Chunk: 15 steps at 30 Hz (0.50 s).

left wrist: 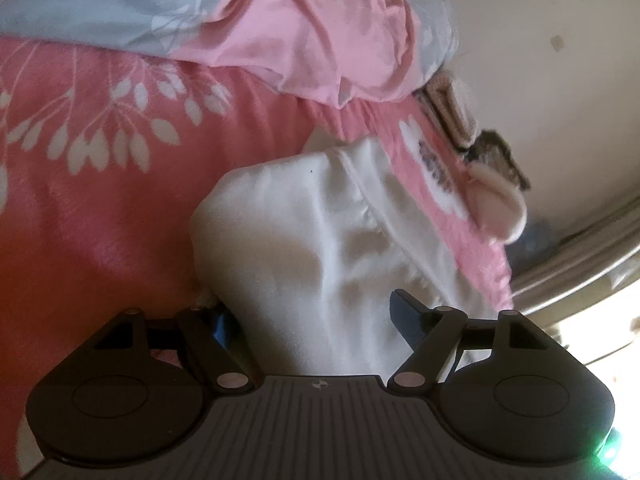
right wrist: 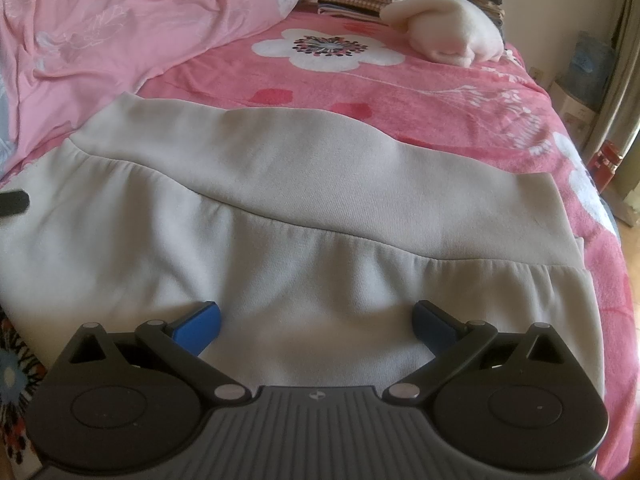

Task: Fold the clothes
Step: 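Roll the left tool and close it on the side of the beige hoodie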

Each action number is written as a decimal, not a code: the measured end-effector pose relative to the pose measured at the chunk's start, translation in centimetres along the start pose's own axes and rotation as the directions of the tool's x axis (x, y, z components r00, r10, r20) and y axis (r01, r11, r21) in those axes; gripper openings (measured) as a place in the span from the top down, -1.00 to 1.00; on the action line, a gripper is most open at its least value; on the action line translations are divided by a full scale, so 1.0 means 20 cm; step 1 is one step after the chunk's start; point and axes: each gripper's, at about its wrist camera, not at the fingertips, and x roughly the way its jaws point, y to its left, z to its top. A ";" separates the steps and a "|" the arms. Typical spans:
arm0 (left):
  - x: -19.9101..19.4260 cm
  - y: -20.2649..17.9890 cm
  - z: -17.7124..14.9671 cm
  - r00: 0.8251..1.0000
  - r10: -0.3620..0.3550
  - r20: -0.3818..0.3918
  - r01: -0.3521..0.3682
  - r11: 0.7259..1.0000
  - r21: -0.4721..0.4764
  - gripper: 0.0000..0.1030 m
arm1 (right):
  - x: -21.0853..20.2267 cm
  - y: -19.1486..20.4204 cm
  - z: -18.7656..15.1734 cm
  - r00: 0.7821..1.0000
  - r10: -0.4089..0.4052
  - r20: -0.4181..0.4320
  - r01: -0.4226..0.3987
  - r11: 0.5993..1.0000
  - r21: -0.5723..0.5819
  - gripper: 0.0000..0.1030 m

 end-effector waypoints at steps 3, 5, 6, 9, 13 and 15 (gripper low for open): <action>-0.03 0.00 -0.01 0.996 -0.085 0.025 0.085 0.996 0.006 -0.19 | 0.00 0.00 0.00 1.000 0.000 0.001 0.000 1.000 -0.001 -1.00; -0.01 0.00 -0.01 0.997 -0.072 0.017 0.072 0.997 0.018 -0.19 | 0.00 0.00 0.00 1.000 -0.003 0.001 0.003 1.000 0.000 -1.00; 0.00 0.01 0.00 0.998 -0.062 0.012 0.062 0.998 0.008 -0.19 | 0.00 0.00 0.00 1.000 -0.005 0.001 0.005 1.000 0.001 -1.00; 0.05 0.06 0.00 0.999 -0.045 0.002 0.045 0.998 -0.045 -0.19 | 0.00 0.00 0.00 1.000 -0.006 0.001 0.006 1.000 0.001 -1.00; 0.03 0.01 0.01 0.985 -0.173 -0.020 0.172 0.984 -0.041 -0.20 | -0.01 0.00 0.00 1.000 -0.005 0.002 0.005 1.000 0.002 -1.00; 0.03 0.01 0.02 0.985 -0.170 -0.032 0.169 0.985 -0.030 -0.22 | 0.00 0.00 0.00 1.000 -0.008 0.001 0.008 1.000 0.002 -1.00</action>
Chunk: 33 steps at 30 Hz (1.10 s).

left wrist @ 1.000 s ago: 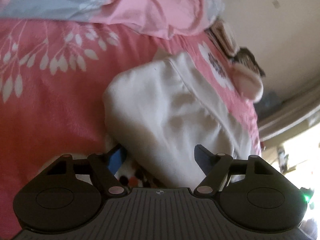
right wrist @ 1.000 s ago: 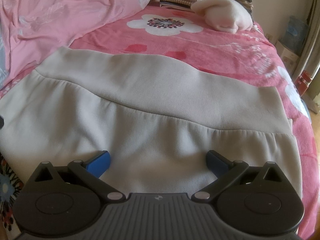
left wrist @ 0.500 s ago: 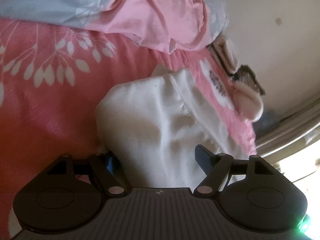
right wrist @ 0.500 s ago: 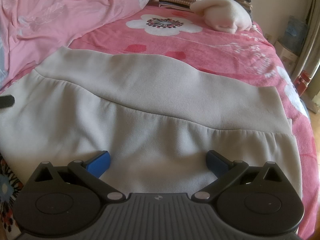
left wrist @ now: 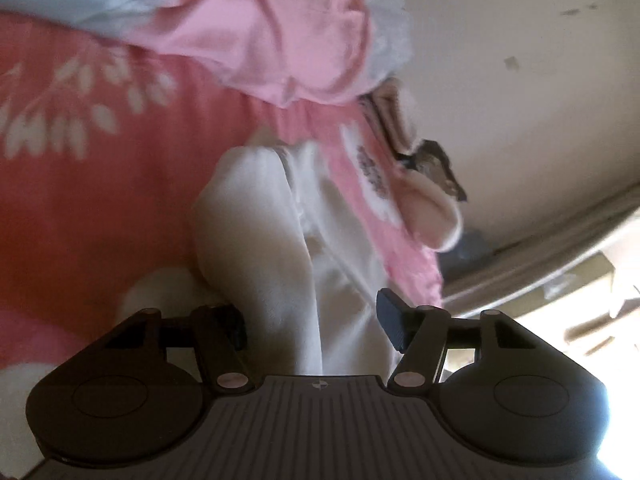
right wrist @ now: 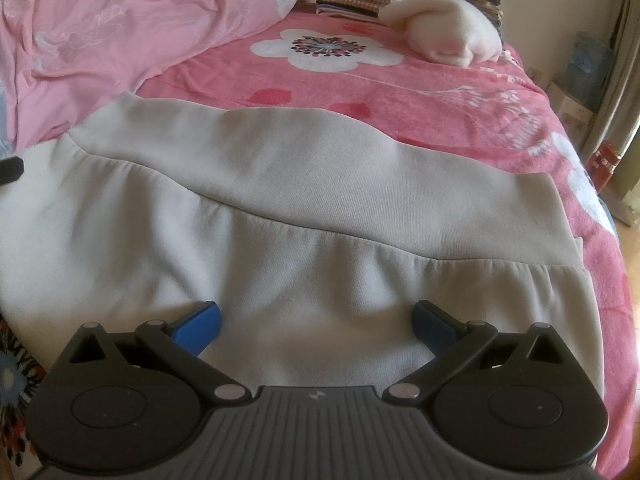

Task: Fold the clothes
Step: 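Roll the left tool and close it on the side of the beige hoodie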

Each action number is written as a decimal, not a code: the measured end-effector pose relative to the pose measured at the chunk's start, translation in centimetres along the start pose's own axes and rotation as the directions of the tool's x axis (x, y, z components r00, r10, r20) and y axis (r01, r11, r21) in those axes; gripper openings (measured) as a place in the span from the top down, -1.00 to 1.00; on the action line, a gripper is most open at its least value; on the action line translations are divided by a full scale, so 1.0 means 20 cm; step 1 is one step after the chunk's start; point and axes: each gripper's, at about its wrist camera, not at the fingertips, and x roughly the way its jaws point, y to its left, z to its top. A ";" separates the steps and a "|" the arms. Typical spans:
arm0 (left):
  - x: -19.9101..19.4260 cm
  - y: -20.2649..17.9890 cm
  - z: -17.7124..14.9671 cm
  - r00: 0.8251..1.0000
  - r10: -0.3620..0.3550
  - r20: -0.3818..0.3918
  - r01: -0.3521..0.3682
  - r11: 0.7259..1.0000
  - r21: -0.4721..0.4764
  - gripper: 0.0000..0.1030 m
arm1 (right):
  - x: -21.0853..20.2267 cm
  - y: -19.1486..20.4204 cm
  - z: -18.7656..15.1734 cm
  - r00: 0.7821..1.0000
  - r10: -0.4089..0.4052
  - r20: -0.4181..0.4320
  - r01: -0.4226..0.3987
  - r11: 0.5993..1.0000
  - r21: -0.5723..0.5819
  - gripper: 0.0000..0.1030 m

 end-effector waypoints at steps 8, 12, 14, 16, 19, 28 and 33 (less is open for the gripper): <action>0.05 0.01 -0.01 0.996 0.083 -0.039 -0.083 0.997 0.003 -0.30 | 0.01 0.00 0.00 1.000 0.000 0.001 0.000 1.000 0.000 -1.00; 0.07 0.00 0.00 0.991 0.122 -0.053 -0.122 0.993 0.007 -0.16 | 0.00 -0.01 0.00 1.000 0.002 0.002 -0.002 1.000 -0.001 -1.00; 0.07 0.00 0.00 0.989 0.140 -0.055 -0.140 0.990 0.004 -0.10 | 0.00 -0.01 0.00 1.000 0.002 0.003 -0.002 1.000 -0.002 -1.00; 0.07 -0.01 0.00 0.985 0.165 -0.055 -0.164 0.986 0.011 0.08 | 0.00 -0.01 0.00 1.000 0.001 0.002 -0.001 1.000 -0.001 -1.00; 0.08 -0.01 0.00 0.979 0.198 -0.052 -0.196 0.980 0.036 0.28 | 0.00 0.00 0.00 1.000 0.000 0.002 0.000 1.000 -0.001 -1.00; 0.08 0.00 0.00 0.977 0.205 -0.067 -0.205 0.979 -0.002 0.26 | 0.00 0.00 0.00 1.000 -0.004 0.001 0.004 1.000 0.001 -1.00; 0.08 -0.02 -0.01 0.975 0.218 -0.050 -0.217 0.976 0.019 0.30 | 0.00 0.01 0.00 1.000 -0.004 0.000 0.004 1.000 0.001 -1.00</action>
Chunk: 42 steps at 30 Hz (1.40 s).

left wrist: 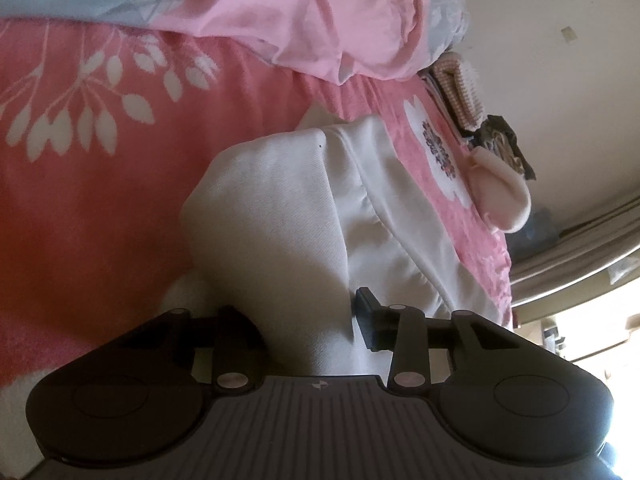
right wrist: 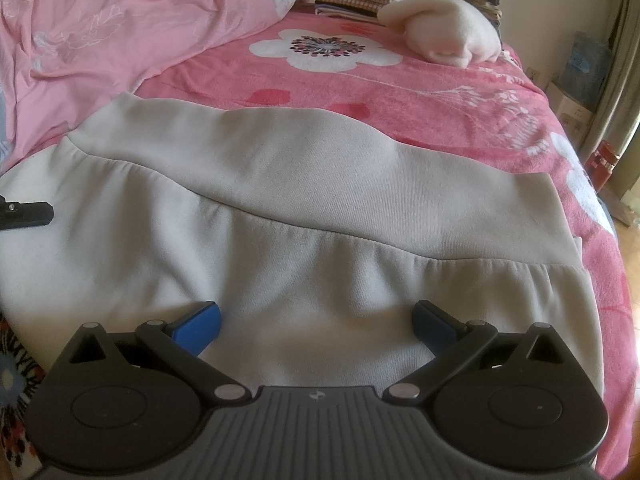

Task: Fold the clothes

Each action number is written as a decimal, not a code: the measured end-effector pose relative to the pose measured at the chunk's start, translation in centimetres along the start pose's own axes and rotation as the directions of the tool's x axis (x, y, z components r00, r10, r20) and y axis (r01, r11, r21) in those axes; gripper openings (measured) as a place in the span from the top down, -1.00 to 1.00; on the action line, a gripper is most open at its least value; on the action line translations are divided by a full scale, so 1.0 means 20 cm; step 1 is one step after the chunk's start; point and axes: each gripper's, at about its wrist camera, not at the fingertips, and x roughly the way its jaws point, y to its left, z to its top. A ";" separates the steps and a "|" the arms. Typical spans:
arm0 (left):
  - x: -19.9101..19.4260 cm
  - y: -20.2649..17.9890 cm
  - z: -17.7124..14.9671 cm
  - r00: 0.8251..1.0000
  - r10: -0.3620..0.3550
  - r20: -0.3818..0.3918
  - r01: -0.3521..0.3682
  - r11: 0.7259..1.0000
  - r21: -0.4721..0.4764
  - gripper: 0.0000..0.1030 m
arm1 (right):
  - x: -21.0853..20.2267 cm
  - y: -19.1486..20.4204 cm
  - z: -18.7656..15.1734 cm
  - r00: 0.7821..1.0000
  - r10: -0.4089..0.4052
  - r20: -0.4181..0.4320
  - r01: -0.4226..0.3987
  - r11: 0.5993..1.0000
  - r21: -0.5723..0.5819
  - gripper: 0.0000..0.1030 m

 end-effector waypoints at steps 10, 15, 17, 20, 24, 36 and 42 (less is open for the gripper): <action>0.04 -0.01 0.03 1.000 -0.015 -0.025 0.014 0.998 -0.066 -0.14 | 0.00 0.00 0.00 1.000 -0.001 0.001 0.001 1.000 0.000 -1.00; 0.04 -0.02 0.02 1.000 0.022 -0.011 -0.022 0.999 -0.037 0.44 | 0.00 0.00 0.00 1.000 -0.002 0.002 0.002 1.000 0.000 -1.00; 0.03 -0.03 0.02 1.000 0.029 -0.006 -0.029 0.999 -0.046 0.53 | 0.00 0.00 0.00 1.000 -0.001 0.003 0.001 1.000 -0.001 -1.00; 0.01 -0.09 0.02 0.999 0.049 0.010 -0.049 0.999 -0.008 0.60 | 0.00 0.00 -0.01 1.000 -0.002 0.005 0.002 1.000 -0.001 -1.00; -0.02 -0.16 0.02 1.000 -0.009 0.025 0.008 0.999 0.052 0.62 | 0.00 0.00 -0.01 1.000 -0.001 0.012 0.001 1.000 -0.005 -1.00; -0.09 -0.54 -0.04 0.973 -0.226 -0.041 0.224 0.895 0.385 0.63 | 0.00 0.01 -0.03 0.999 -0.006 0.042 0.007 1.000 -0.025 -1.00; -0.05 -0.70 -0.12 0.933 -0.329 -0.144 0.356 0.792 0.495 0.63 | 0.00 0.01 -0.04 0.998 -0.006 0.057 0.008 0.999 -0.031 -1.00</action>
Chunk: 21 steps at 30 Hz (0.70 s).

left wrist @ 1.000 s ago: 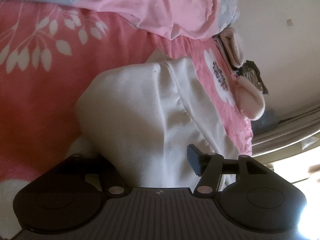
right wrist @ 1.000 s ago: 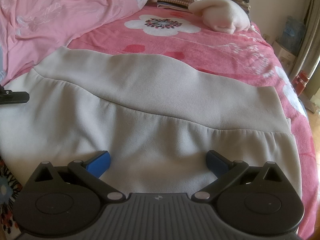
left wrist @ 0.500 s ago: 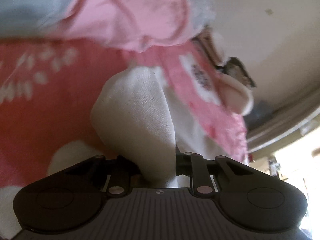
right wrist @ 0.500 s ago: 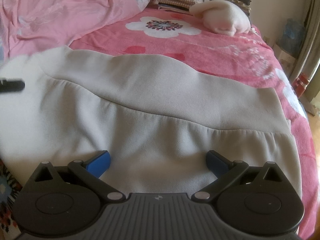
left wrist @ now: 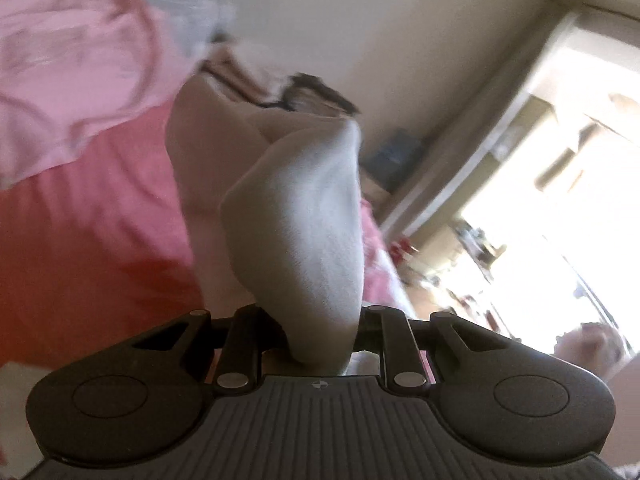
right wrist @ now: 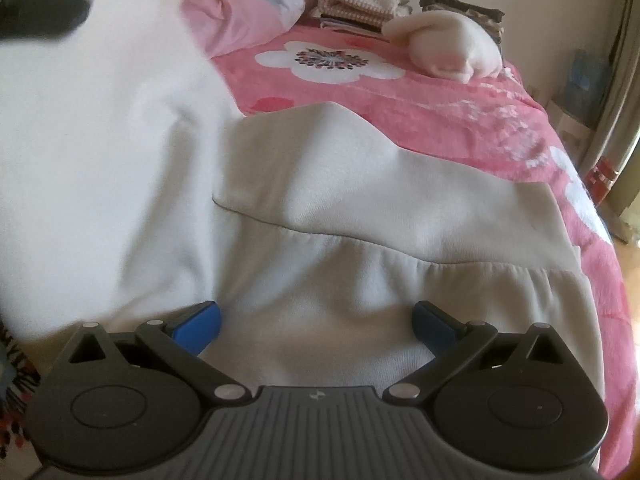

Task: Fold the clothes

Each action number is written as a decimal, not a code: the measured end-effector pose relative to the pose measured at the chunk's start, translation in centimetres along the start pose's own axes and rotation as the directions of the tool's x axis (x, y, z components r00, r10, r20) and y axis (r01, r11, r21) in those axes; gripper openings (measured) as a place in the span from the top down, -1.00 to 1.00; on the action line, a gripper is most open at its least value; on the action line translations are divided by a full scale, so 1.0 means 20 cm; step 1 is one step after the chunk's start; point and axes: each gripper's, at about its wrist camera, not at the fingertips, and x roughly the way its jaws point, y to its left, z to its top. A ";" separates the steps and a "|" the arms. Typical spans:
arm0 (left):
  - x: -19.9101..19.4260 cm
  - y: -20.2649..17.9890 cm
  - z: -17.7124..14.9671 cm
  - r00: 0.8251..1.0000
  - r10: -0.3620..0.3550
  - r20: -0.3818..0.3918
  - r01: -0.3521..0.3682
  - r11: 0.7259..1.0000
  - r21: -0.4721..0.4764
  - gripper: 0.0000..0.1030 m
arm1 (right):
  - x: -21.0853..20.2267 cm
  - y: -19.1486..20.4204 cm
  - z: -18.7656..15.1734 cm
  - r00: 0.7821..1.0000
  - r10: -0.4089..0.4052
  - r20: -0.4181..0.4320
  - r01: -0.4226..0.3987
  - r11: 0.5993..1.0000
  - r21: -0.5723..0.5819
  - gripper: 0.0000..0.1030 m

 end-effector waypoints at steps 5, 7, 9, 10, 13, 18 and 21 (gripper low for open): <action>0.09 -0.08 -0.06 0.996 -0.055 -0.063 0.058 0.997 0.057 0.63 | 0.00 0.00 -0.01 1.000 -0.003 0.018 0.003 1.000 -0.006 -1.00; 0.12 -0.10 -0.08 0.995 -0.064 -0.082 0.069 0.995 0.067 0.63 | 0.00 0.01 -0.02 0.999 -0.006 0.031 0.006 1.000 -0.010 -1.00; 0.14 -0.10 -0.10 0.994 -0.065 -0.093 0.071 0.995 0.073 0.63 | 0.00 0.01 -0.03 0.999 -0.007 0.042 0.007 1.000 -0.010 -1.00; 0.14 -0.10 -0.10 0.994 -0.063 -0.093 0.070 0.995 0.073 0.63 | 0.00 0.01 -0.03 0.999 -0.006 0.047 0.007 1.000 -0.009 -1.00; 0.12 -0.09 -0.10 0.995 -0.057 -0.079 0.062 0.996 0.060 0.63 | -0.02 -0.01 -0.03 0.998 0.012 0.058 -0.012 1.000 0.002 -1.00; 0.06 -0.02 -0.05 0.998 -0.049 -0.032 0.049 0.999 0.004 0.63 | -0.08 -0.04 -0.03 0.997 0.054 0.049 -0.053 0.998 -0.020 -1.00; 0.03 0.01 -0.02 0.999 -0.048 -0.015 0.048 0.999 -0.021 0.63 | -0.14 -0.05 -0.03 0.996 0.064 0.067 -0.061 0.997 -0.040 -0.97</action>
